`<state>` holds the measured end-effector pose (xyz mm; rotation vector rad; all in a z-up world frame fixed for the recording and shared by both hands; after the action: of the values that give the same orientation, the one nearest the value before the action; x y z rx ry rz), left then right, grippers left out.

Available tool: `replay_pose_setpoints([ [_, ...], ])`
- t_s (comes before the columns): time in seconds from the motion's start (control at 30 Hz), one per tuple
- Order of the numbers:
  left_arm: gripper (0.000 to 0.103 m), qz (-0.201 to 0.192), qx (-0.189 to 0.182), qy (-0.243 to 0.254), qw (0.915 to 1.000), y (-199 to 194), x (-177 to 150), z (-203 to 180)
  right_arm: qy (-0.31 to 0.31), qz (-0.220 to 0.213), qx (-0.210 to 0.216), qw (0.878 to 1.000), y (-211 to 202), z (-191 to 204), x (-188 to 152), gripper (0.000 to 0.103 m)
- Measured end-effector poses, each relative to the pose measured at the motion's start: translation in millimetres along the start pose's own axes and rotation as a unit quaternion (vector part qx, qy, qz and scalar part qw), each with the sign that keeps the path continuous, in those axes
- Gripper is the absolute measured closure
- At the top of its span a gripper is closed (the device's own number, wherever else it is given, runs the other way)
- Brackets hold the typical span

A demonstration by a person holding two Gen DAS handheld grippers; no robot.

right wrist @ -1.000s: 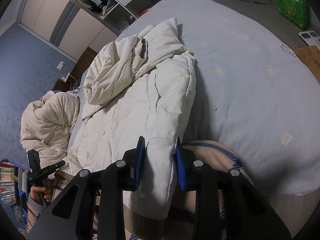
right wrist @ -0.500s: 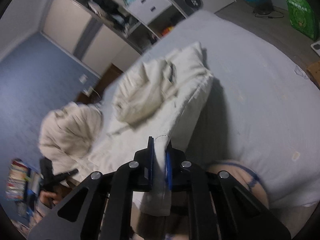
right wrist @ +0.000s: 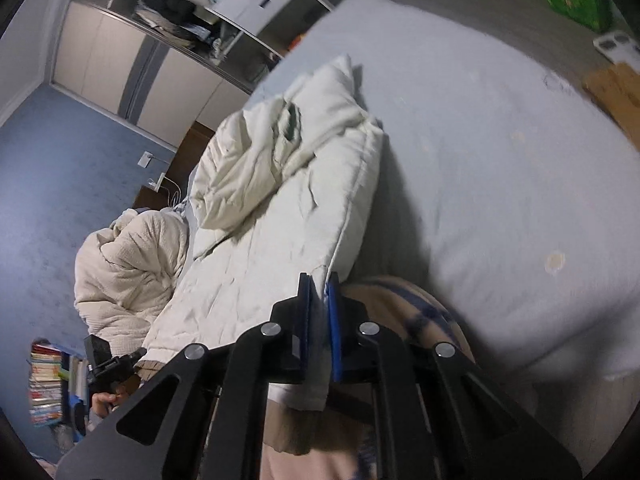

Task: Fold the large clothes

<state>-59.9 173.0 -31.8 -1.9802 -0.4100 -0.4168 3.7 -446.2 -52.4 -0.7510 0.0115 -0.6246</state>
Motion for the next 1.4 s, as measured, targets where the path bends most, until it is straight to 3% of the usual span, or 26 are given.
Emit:
replay_pose_setpoints([
  [0.03, 0.050, 0.000, 0.017, 0.010, 0.9998, -2.4, 6.1, 0.4, 0.007, 0.009, 0.004, 1.000, 0.7, -1.1, 2.5, 0.094],
  [0.1, 0.033, -0.009, 0.022, 0.021, 0.9995, -7.0, 20.3, 6.2, 0.011, 0.023, 0.005, 1.000, 3.2, 0.6, 8.5, 0.087],
  [0.17, 0.030, -0.010, 0.009, 0.008, 0.9999, -4.3, 37.7, 19.1, 0.009, 0.028, -0.003, 1.000, 6.7, 2.8, 15.9, 0.074],
  [0.3, 0.028, 0.047, -0.013, -0.001, 0.9988, 27.4, 60.0, 35.5, 0.005, 0.058, -0.001, 0.998, 15.5, 5.7, 21.8, 0.073],
  [0.47, 0.028, 0.120, -0.056, -0.007, 0.9912, 73.9, 69.9, 43.7, 0.010, 0.098, 0.008, 0.995, 28.8, 6.5, 27.9, 0.073],
  [0.57, 0.038, 0.133, -0.081, -0.003, 0.9878, 87.3, 74.1, 39.3, 0.010, 0.122, 0.009, 0.992, 38.9, 5.0, 30.2, 0.073],
  [0.63, 0.060, 0.144, -0.100, 0.000, 0.9845, 93.1, 75.4, 33.3, 0.008, 0.133, 0.010, 0.991, 44.5, 5.9, 30.2, 0.073],
  [0.73, 0.062, 0.152, -0.102, 0.027, 0.9826, 90.4, 72.5, 18.1, -0.009, 0.143, 0.006, 0.990, 48.5, 12.3, 26.9, 0.073],
  [0.87, 0.064, 0.151, -0.076, 0.069, 0.9831, 80.3, 65.4, -5.2, -0.031, 0.155, 0.006, 0.987, 51.0, 20.1, 21.5, 0.075],
  [0.97, 0.071, 0.156, -0.043, 0.109, 0.9809, 76.4, 60.5, -24.6, -0.073, 0.151, -0.006, 0.986, 48.5, 30.7, 13.4, 0.085],
  [1.03, 0.085, 0.148, -0.033, 0.130, 0.9798, 71.1, 58.7, -35.5, -0.078, 0.145, -0.002, 0.986, 46.0, 34.5, 12.3, 0.089],
  [1.13, 0.092, 0.123, -0.029, 0.146, 0.9811, 60.7, 63.9, -47.2, -0.074, 0.137, 0.016, 0.988, 42.2, 39.8, 16.0, 0.091],
  [1.4, 0.094, 0.048, -0.037, 0.167, 0.9841, 36.6, 105.3, -67.1, -0.054, 0.111, 0.119, 0.985, 36.9, 75.1, 40.0, 0.092],
])
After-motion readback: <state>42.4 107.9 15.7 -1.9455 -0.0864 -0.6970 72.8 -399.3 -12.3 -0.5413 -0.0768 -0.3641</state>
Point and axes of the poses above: each gripper's, at about its wrist camera, not at the fingertips, and y roughly the way its jaws point, z to its left, x to its top, the point moved 1 cm from there along y, roughly the way its jaws point, and after that the axes turned 14 degrees about y, right-handed, at the moved point
